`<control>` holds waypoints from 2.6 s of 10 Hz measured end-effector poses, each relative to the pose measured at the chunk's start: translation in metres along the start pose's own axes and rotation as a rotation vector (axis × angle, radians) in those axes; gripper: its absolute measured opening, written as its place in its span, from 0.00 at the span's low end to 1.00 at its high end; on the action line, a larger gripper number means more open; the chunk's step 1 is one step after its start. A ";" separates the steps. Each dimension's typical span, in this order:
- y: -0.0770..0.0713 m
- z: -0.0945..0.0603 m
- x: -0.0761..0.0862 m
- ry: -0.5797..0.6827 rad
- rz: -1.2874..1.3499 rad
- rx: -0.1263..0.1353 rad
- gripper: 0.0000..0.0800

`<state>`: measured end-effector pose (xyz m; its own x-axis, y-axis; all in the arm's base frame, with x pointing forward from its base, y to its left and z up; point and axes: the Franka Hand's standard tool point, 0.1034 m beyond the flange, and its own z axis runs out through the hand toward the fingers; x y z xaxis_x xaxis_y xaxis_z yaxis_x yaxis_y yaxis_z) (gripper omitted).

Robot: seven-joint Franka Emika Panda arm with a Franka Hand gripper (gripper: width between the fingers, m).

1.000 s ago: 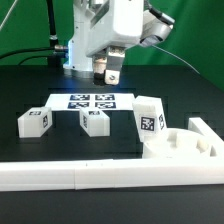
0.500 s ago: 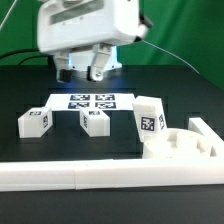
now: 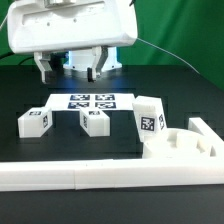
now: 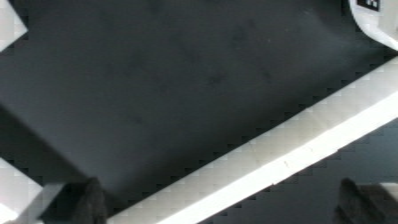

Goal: Assemble stool

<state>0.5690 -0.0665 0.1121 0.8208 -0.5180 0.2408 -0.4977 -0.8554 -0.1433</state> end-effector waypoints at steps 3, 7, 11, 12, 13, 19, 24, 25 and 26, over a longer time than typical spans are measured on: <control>0.001 0.009 -0.018 -0.189 -0.233 0.027 0.81; -0.006 0.020 -0.027 -0.202 -0.368 0.031 0.81; 0.001 0.019 -0.039 -0.496 -0.226 -0.015 0.81; 0.004 0.019 -0.038 -0.627 -0.171 -0.020 0.81; 0.010 0.025 -0.035 -0.712 -0.145 -0.031 0.81; 0.022 0.037 -0.051 -0.952 -0.114 -0.068 0.81; 0.016 0.057 -0.072 -0.987 -0.041 -0.110 0.81; 0.014 0.060 -0.074 -0.982 -0.030 -0.118 0.81; 0.010 0.063 -0.076 -0.977 -0.027 -0.122 0.81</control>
Offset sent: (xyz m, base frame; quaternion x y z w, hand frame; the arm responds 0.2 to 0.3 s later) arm -0.0075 0.0589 -0.0415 0.0712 -0.1139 -0.1935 0.9719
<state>0.5196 -0.0363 0.0318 0.6754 -0.3191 -0.6648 -0.4558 -0.8893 -0.0363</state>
